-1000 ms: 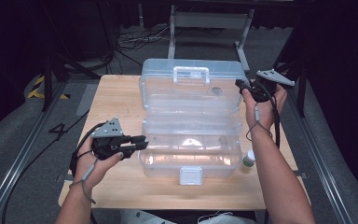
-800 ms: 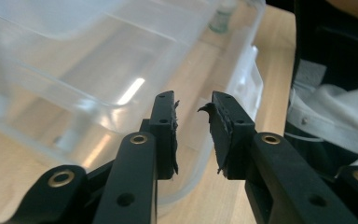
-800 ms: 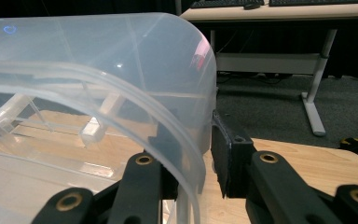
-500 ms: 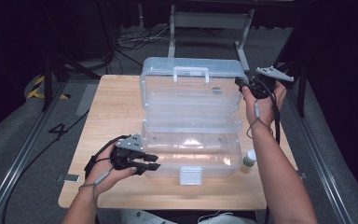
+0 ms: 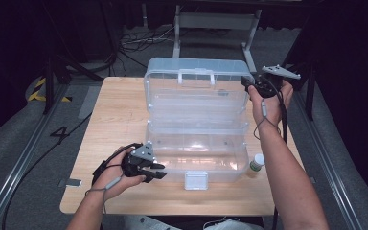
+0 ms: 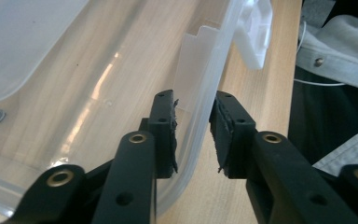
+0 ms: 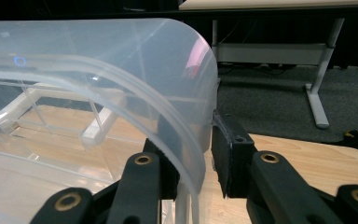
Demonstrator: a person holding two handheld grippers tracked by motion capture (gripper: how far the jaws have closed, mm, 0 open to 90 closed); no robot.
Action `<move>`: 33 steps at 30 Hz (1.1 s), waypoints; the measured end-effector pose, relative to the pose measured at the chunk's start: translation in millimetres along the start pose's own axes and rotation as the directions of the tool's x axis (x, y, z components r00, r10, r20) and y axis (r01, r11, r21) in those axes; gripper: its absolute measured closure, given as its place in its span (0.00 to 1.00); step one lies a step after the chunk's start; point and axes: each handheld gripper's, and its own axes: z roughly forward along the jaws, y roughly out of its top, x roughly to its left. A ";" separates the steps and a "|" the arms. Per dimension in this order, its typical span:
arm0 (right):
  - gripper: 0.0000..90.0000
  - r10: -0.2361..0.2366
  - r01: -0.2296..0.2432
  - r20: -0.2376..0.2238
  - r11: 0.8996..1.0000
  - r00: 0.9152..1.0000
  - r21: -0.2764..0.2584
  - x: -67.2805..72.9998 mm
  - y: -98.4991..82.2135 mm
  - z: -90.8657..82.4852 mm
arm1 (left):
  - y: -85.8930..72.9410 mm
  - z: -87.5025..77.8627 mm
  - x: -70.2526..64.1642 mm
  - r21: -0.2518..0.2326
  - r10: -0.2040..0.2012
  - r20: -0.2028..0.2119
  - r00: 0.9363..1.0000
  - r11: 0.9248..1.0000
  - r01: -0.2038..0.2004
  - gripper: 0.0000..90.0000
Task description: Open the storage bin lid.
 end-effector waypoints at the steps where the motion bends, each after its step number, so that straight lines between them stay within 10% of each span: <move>1: 0.82 0.000 0.000 -0.001 1.000 1.000 0.001 -0.1 0.4 0.8 | -0.1 0.7 0.3 0.000 0.007 0.002 1.000 1.000 -0.007 0.82; 33: 0.83 0.066 -0.065 0.001 0.994 0.998 0.092 -13.5 11.8 39.3 | 0.7 10.0 0.7 0.003 0.008 0.012 1.000 1.000 -0.008 0.84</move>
